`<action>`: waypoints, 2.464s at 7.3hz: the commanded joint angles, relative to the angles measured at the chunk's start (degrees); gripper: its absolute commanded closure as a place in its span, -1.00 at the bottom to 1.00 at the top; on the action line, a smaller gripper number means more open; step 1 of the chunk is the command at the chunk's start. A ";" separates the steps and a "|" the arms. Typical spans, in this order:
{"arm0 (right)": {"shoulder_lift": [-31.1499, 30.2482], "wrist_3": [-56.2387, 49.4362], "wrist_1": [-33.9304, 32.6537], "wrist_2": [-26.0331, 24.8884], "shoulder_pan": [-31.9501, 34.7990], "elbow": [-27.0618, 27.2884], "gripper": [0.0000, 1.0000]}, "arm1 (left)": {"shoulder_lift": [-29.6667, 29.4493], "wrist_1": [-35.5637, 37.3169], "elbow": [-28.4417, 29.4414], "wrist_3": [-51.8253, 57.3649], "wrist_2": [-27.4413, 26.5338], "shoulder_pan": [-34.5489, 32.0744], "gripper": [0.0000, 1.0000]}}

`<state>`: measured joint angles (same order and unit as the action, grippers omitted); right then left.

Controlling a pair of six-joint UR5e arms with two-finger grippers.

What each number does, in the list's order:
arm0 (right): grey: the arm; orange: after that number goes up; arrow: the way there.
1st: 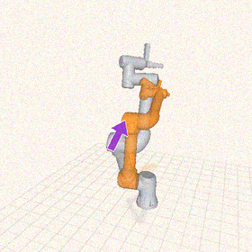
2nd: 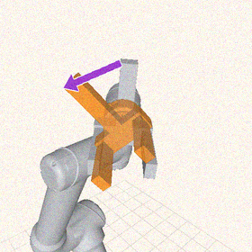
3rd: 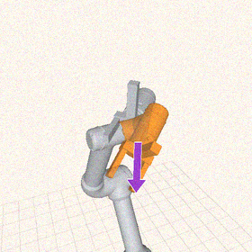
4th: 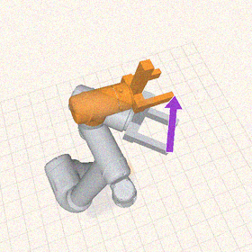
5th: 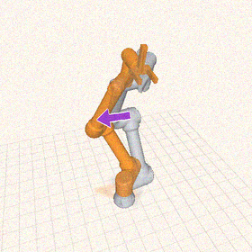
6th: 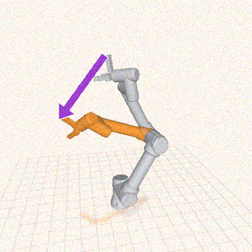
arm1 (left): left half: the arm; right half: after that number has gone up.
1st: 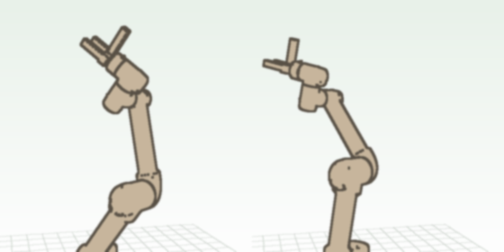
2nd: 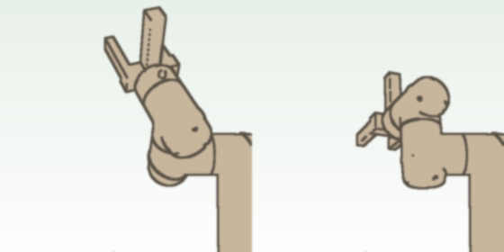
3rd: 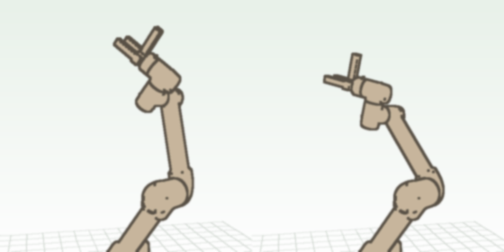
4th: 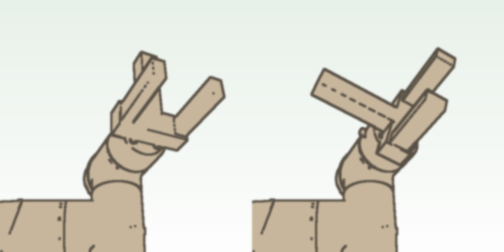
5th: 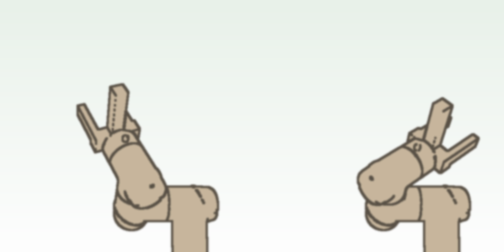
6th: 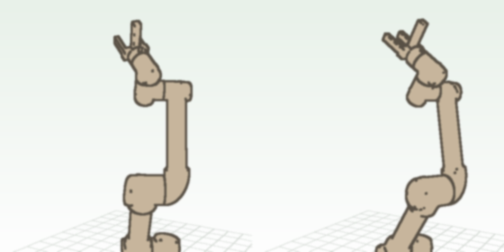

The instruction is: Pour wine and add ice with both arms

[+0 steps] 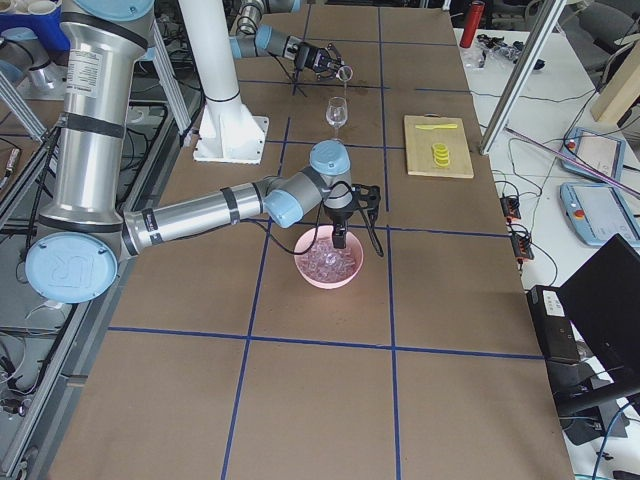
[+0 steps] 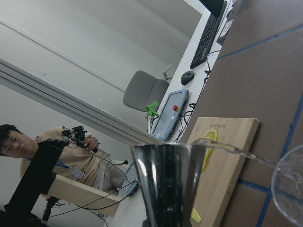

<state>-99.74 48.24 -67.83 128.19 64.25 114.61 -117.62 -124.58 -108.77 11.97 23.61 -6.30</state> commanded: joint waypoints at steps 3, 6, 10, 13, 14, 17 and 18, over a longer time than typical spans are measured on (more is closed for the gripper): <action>-0.02 0.63 0.07 0.13 0.00 0.00 -1.00 | -0.24 2.24 -0.04 2.61 -1.99 2.16 1.00; -0.10 0.63 0.07 0.21 0.00 0.00 -1.00 | -0.06 2.68 -0.04 6.64 -2.60 2.78 1.00; -0.10 0.63 0.07 0.39 0.00 0.00 -1.00 | -0.15 2.77 -0.83 16.32 -2.95 2.78 1.00; -0.10 0.63 0.07 0.39 0.00 0.00 -1.00 | -0.41 2.42 -0.92 17.48 -2.87 2.78 1.00; -0.02 0.63 0.07 0.39 0.00 0.00 -1.00 | -0.41 1.63 -0.92 16.87 -2.87 2.78 1.00; 0.07 0.63 0.07 0.39 0.00 0.00 -1.00 | 0.29 -6.71 0.66 3.32 -2.95 2.78 1.00; 0.16 0.63 0.07 0.30 0.00 0.00 -1.00 | 0.29 -7.42 0.67 -5.46 -2.95 2.78 1.00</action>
<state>-99.67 48.87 -67.76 128.57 64.25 114.61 -117.43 -130.41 -108.35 16.56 20.66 -3.52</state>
